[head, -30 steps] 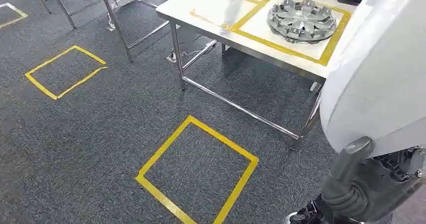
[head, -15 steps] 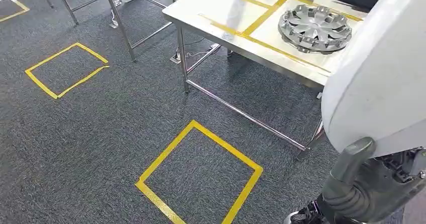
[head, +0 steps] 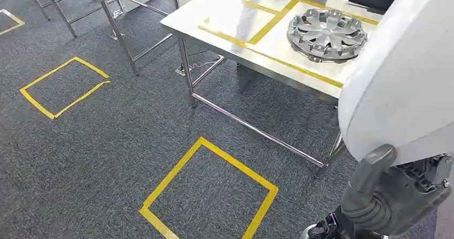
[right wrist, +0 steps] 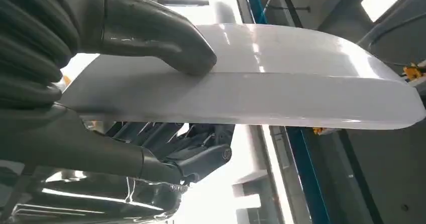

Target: Take the parts from the cabinet and place them on the table.

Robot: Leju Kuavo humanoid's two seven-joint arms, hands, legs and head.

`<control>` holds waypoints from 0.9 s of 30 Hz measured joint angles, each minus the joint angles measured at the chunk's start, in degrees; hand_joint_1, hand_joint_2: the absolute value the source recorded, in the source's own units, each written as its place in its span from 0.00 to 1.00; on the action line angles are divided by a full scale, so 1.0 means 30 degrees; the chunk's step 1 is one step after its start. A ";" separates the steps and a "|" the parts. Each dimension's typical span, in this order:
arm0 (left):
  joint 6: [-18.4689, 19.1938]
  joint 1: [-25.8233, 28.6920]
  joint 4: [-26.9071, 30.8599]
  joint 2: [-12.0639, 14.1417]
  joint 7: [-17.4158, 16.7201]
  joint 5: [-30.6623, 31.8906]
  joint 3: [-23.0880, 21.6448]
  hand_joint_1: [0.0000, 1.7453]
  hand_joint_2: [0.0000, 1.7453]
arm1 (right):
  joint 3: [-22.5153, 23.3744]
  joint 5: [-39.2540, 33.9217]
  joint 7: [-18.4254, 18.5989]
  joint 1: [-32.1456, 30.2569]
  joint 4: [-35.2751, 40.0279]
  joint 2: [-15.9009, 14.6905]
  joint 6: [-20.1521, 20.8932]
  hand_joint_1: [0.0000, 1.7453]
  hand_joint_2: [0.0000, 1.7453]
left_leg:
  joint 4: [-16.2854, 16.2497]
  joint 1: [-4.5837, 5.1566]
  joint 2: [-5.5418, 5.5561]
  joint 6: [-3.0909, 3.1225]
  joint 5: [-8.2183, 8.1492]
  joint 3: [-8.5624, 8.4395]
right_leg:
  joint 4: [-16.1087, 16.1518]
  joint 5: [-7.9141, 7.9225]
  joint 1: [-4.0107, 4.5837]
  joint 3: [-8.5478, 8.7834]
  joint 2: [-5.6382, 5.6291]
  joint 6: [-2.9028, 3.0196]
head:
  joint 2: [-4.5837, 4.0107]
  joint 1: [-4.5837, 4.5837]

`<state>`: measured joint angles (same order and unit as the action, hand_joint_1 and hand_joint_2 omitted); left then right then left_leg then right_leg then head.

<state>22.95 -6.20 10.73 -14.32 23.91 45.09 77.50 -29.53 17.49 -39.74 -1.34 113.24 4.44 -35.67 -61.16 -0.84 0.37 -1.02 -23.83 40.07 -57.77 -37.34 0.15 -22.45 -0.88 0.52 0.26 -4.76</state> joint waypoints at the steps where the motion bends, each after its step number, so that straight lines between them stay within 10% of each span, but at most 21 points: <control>1: 0.0007 0.0014 0.0000 0.0000 0.0007 0.0000 0.0000 0.00 0.00 | -0.0044 -0.0007 0.0000 0.0019 0.0000 0.0007 0.0007 1.00 1.00 | 0.0043 0.0037 -0.0013 0.0105 -0.0185 -0.0042 | 0.0329 -0.0041 -0.0030 0.0189 0.0042 -0.0094 | 0.0000 0.0014; 4: -0.0453 0.0030 0.0007 0.0015 0.0248 0.0306 -0.0015 0.00 0.00 | -0.0080 0.0102 -0.0007 0.0041 0.0000 -0.0029 0.0015 1.00 1.00 | 0.0597 -0.0142 0.0003 0.0452 -0.0451 -0.0843 | -0.0203 0.0702 -0.0030 0.0353 0.0054 -0.0436 | 0.0000 0.0066; 6: -0.0846 0.0024 0.0007 0.0022 0.0270 0.0371 -0.0015 0.00 0.00 | -0.0102 0.0146 -0.0007 0.0037 0.0000 -0.0058 0.0015 1.00 1.00 | 0.0949 -0.0168 -0.0004 0.0621 -0.0691 -0.1416 | -0.2899 0.1054 -0.0057 -0.1276 0.0099 -0.0524 | 0.0000 0.0007; 10: -0.1195 0.0026 0.0007 0.0022 0.0284 0.0371 -0.0015 0.00 0.00 | -0.0102 0.0146 0.0000 0.0002 -0.0029 -0.0175 0.0022 1.00 1.00 | 0.1253 -0.0237 0.0139 0.0556 -0.1504 -0.2617 | -0.5318 -0.1540 -0.0208 -0.4420 0.0109 -0.0832 | 0.0000 0.0014; 12: -0.1305 0.0033 0.0007 0.0022 0.0394 0.0458 -0.0015 0.00 0.00 | -0.0102 0.0160 0.0000 -0.0017 -0.0029 -0.0204 0.0022 1.00 1.00 | 0.1258 -0.0299 0.0233 0.0452 -0.2000 -0.3340 | -0.3346 -0.0049 -0.0336 -0.4471 0.0117 -0.0860 | 0.0000 0.0007; 14: -0.1611 0.0041 0.0007 0.0015 0.0591 0.0575 -0.0087 0.00 0.00 | -0.0102 0.0175 0.0000 -0.0050 -0.0036 -0.0226 0.0022 1.00 1.00 | 0.1281 -0.0344 0.0232 0.0253 -0.2467 -0.3844 | -0.0609 0.3419 -0.0493 -0.4187 0.0228 -0.0931 | 0.0000 -0.0007; 17: -0.1391 0.0018 0.0007 0.0007 0.0678 0.0510 -0.0087 0.00 0.00 | -0.0109 0.0167 0.0015 -0.0129 -0.0073 -0.0277 0.0037 1.00 1.00 | 0.1267 -0.0314 0.0168 -0.0251 -0.2856 -0.4195 | -0.0729 0.3618 -0.0197 -0.4282 0.0353 -0.0394 | 0.0000 0.0131; 19: -0.1224 -0.0028 0.0007 -0.0014 0.0699 0.0495 -0.0102 0.00 0.00 | -0.0146 0.0175 0.0014 -0.0084 -0.0066 -0.0262 0.0044 1.00 1.00 | 0.1226 -0.0321 0.0125 0.0136 -0.2912 -0.4181 | -0.0714 0.3712 -0.0258 -0.4193 0.0308 -0.0459 | 0.0000 0.0124; 27: -0.1639 -0.0035 0.0022 0.0161 0.1931 0.0750 -0.0313 0.00 0.00 | -0.0145 0.0379 0.0007 -0.0117 -0.0073 -0.0262 0.0073 1.00 1.00 | 0.1586 -0.0272 0.0077 0.0249 -0.2948 -0.4353 | -0.0686 0.3518 -0.0335 -0.4217 0.0195 -0.0327 | 0.0000 0.0203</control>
<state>18.03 -6.31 10.80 -13.83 29.70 47.34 76.56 -29.97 18.62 -39.71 -1.69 113.02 3.65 -35.45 -56.40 -1.65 0.61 -0.27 -32.67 27.01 -59.82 -26.79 -0.86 -35.10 -0.29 -0.46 0.26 -4.15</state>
